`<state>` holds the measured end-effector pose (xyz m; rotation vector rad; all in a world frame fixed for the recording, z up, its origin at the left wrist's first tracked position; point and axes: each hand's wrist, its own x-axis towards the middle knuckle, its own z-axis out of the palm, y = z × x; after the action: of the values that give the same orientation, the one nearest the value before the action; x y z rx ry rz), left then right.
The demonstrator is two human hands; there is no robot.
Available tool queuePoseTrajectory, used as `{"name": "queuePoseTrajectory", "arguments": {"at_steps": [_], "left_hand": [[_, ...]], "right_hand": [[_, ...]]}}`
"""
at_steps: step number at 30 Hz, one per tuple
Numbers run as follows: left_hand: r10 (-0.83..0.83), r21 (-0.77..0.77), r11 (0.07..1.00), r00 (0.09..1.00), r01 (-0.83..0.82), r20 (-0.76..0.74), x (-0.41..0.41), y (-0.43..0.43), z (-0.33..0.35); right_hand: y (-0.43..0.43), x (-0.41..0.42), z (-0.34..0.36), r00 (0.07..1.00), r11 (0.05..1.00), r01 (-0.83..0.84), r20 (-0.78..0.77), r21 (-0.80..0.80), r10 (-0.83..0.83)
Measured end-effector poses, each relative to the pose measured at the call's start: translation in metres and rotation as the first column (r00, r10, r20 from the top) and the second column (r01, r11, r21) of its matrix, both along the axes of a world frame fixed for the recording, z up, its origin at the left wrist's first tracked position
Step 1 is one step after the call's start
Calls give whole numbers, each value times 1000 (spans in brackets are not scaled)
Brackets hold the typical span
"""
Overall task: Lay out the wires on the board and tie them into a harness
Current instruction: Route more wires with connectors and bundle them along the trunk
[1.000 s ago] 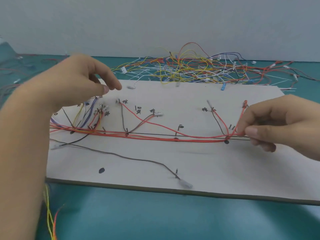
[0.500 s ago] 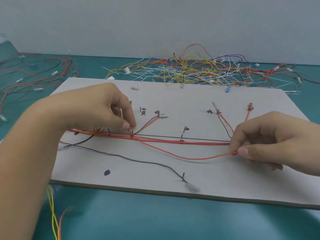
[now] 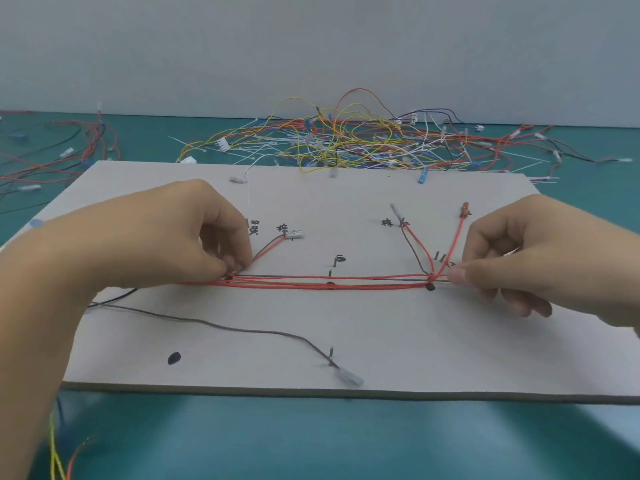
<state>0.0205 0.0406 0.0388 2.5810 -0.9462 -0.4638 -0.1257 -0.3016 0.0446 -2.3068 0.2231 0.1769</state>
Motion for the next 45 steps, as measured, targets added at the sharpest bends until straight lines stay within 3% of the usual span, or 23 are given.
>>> {"name": "queuePoseTrajectory", "arguments": {"at_steps": [6,10,14,21,30,39,45], "left_hand": [[-2,-9,1000,1000,1,-7,1,0,-2],[0,-88,996,993,10,116,-7,-12,-1],[-76,-224,968,980,116,183,-30,-43,8],[-201,-234,936,945,263,256,-56,-124,-7],[-156,-310,921,951,238,267,-62,-160,-37],[-13,-377,924,989,67,144,-60,-160,-42],[-13,-397,916,992,60,122,-65,-158,-43]], "right_hand": [[3,1,-4,998,999,30,-57,-30,-31],[3,2,-6,995,997,66,-72,-35,-69],[5,3,-7,994,995,88,-68,-48,-91],[2,4,-7,992,992,108,-52,-72,-112],[-2,6,-10,988,977,151,59,-150,-143],[0,17,-22,953,969,213,246,-123,-178],[2,22,-29,953,968,202,257,-150,-159]]}}
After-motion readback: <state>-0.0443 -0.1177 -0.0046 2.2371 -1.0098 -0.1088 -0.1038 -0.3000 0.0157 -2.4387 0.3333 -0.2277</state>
